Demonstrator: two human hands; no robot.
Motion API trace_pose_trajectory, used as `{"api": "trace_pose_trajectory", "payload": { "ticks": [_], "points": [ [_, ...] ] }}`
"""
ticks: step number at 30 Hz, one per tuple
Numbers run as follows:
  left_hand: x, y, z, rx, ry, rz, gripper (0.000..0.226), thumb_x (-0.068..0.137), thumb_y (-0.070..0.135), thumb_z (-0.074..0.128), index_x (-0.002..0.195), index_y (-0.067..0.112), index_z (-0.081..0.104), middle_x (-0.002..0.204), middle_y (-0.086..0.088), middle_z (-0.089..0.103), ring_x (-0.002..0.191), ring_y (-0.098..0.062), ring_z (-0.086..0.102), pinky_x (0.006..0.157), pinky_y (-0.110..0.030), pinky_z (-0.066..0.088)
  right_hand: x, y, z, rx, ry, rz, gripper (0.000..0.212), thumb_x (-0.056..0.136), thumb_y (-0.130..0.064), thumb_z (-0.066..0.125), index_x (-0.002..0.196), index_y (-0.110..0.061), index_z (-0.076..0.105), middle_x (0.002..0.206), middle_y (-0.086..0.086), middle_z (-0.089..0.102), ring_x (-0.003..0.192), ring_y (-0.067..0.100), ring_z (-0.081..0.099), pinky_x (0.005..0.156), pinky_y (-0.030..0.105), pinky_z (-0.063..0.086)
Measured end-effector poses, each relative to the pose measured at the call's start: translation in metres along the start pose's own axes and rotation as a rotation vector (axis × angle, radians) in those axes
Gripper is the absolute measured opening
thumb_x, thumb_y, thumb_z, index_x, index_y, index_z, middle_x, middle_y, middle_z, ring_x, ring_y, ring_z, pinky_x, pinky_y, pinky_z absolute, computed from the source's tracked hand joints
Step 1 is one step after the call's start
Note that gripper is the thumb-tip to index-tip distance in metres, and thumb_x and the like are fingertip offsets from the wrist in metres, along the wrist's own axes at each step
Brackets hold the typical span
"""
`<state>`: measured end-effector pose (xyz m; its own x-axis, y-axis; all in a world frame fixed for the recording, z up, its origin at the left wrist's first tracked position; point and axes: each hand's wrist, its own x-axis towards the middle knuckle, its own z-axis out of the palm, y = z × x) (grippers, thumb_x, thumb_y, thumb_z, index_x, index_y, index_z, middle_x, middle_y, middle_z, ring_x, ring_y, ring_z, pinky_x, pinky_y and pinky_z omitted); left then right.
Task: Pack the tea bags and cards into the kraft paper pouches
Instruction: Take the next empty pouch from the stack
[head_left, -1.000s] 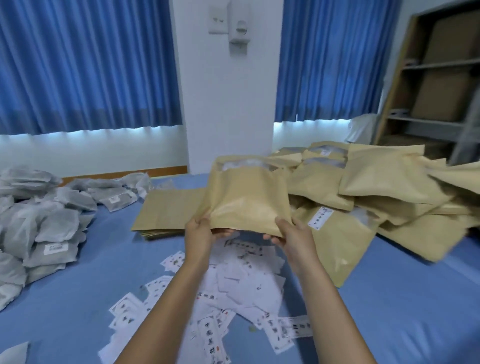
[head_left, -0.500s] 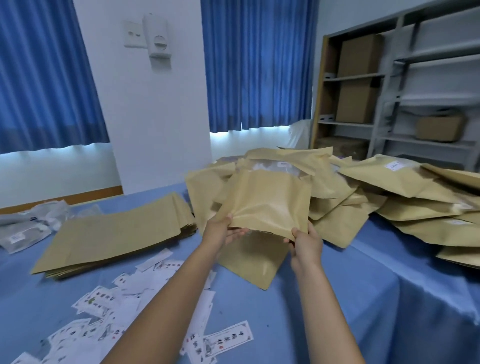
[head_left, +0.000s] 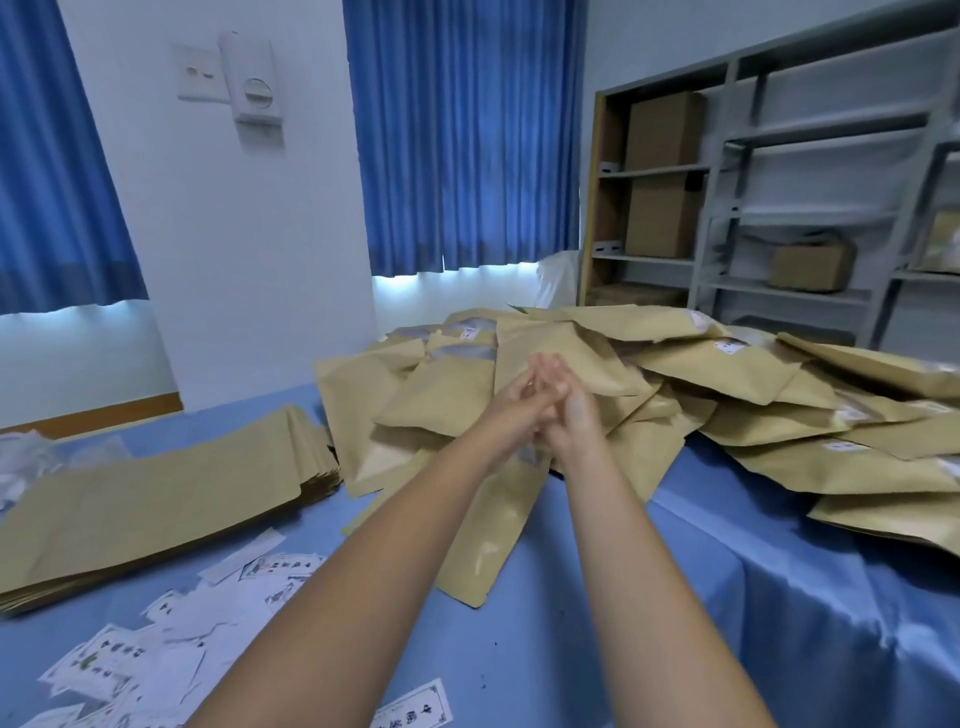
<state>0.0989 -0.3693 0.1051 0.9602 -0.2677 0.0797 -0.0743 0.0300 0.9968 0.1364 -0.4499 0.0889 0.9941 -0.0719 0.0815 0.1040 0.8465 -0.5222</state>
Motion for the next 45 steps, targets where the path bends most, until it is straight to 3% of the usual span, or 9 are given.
{"api": "trace_pose_trajectory", "payload": {
  "ticks": [4,10,14,20,23,29,33,37,45],
  "points": [
    [-0.014,-0.022,-0.027,0.456,0.136,0.025,0.05,0.095,0.028,0.053,0.141,0.012,0.043,0.142,-0.009,0.047,0.128,-0.022,0.047,0.104,-0.026,0.036,-0.015,0.059,-0.001,0.016,-0.043,0.161,0.042,0.1,-0.005,0.034,0.141,0.001,0.038,0.145,0.016,0.043,0.133,0.023,0.043,0.102,0.03,0.037],
    [-0.061,-0.054,-0.134,1.25,0.81,0.148,0.056,0.09,0.032,0.058,0.137,0.011,0.038,0.148,-0.017,0.024,0.133,-0.029,0.033,0.102,-0.038,0.036,-0.042,0.13,-0.003,0.017,0.047,0.298,0.038,0.101,0.002,0.035,0.137,0.015,0.034,0.138,0.03,0.045,0.127,0.035,0.048,0.11,0.037,0.036],
    [-0.107,-0.083,-0.214,1.637,0.712,-0.512,0.085,0.09,0.051,0.052,0.148,0.006,0.011,0.149,-0.022,0.026,0.141,-0.035,0.021,0.11,-0.045,0.024,-0.06,0.173,-0.003,-0.032,0.091,0.389,0.037,0.101,0.004,0.034,0.136,0.017,0.034,0.138,0.031,0.044,0.129,0.037,0.045,0.112,0.039,0.033],
    [-0.167,-0.101,-0.258,1.817,0.609,-0.384,0.024,0.09,0.01,0.049,0.112,0.017,0.055,0.105,0.0,0.067,0.098,-0.019,0.064,0.079,-0.028,0.045,-0.09,0.23,0.029,-0.235,0.047,0.454,0.037,0.1,0.003,0.039,0.135,0.014,0.038,0.138,0.029,0.046,0.128,0.034,0.048,0.108,0.035,0.038],
    [-0.2,-0.089,-0.264,1.705,0.709,-0.188,0.017,0.071,0.005,0.069,0.085,0.016,0.068,0.078,-0.003,0.07,0.071,-0.02,0.067,0.059,-0.025,0.048,-0.111,0.254,0.057,-0.376,0.037,0.45,0.03,0.099,-0.007,0.049,0.126,0.006,0.051,0.133,0.027,0.051,0.116,0.034,0.056,0.1,0.035,0.046],
    [-0.27,-0.081,-0.304,1.054,0.573,0.103,0.017,0.089,0.008,0.057,0.099,0.007,0.072,0.108,-0.012,0.068,0.101,-0.021,0.063,0.089,-0.017,0.044,-0.138,0.278,0.102,-0.395,-0.112,0.572,0.025,0.093,-0.021,0.06,0.116,-0.011,0.059,0.1,0.011,0.068,0.076,0.022,0.067,0.055,0.03,0.055],
    [-0.3,-0.089,-0.334,1.059,0.616,0.105,0.031,0.087,-0.009,0.055,0.112,0.002,0.069,0.123,-0.007,0.063,0.116,-0.021,0.058,0.096,-0.007,0.034,-0.152,0.31,0.106,-0.525,-0.126,0.542,0.033,0.092,0.011,0.046,0.124,0.002,0.051,0.118,0.02,0.06,0.086,0.027,0.06,0.068,0.034,0.052],
    [-0.293,-0.105,-0.324,1.043,0.56,0.114,0.041,0.086,0.02,0.065,0.126,0.017,0.062,0.133,0.011,0.051,0.124,-0.007,0.048,0.093,0.002,0.025,-0.171,0.341,0.109,-0.499,-0.127,0.629,0.025,0.092,0.01,0.048,0.116,0.009,0.053,0.089,0.018,0.063,0.071,0.028,0.061,0.053,0.03,0.049],
    [-0.295,-0.102,-0.333,1.033,0.596,0.138,0.04,0.074,0.036,0.077,0.111,0.021,0.071,0.122,0.008,0.063,0.106,-0.005,0.059,0.089,-0.025,0.048,-0.181,0.349,0.109,-0.414,-0.235,0.773,0.021,0.097,0.003,0.041,0.089,0.009,0.059,0.079,0.019,0.063,0.069,0.026,0.063,0.051,0.03,0.048]
  ]
}}
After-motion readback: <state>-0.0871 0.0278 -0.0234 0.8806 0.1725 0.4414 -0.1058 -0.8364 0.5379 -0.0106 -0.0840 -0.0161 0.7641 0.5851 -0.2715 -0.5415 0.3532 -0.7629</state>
